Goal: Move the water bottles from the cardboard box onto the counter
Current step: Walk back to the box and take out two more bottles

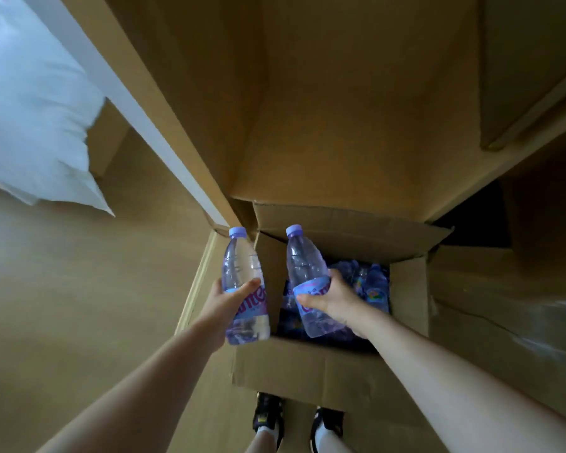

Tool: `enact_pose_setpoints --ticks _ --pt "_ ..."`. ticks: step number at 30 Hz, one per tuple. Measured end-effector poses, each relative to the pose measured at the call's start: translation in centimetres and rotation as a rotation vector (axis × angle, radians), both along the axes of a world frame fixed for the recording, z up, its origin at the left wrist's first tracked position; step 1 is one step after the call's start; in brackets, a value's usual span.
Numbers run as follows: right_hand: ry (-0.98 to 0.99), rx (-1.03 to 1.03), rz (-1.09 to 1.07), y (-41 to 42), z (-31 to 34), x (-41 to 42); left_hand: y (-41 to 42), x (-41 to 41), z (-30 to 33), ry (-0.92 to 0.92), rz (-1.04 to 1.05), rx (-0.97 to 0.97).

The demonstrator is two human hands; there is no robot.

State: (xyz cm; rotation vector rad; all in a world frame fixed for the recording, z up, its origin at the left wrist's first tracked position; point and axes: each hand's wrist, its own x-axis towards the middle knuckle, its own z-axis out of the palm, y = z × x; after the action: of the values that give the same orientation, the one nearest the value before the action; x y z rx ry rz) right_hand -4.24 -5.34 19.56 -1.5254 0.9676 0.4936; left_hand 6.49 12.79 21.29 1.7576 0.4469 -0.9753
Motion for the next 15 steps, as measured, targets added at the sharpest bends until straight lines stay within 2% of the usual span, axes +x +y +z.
enact_pose_setpoints --ticks 8,15 --pt "-0.181 -0.258 0.157 8.4 13.7 4.9 9.1 0.7 13.2 -0.243 0.14 0.049" --pt "-0.379 -0.36 0.28 17.8 19.9 9.8 19.6 2.3 20.6 -0.414 0.275 0.137"
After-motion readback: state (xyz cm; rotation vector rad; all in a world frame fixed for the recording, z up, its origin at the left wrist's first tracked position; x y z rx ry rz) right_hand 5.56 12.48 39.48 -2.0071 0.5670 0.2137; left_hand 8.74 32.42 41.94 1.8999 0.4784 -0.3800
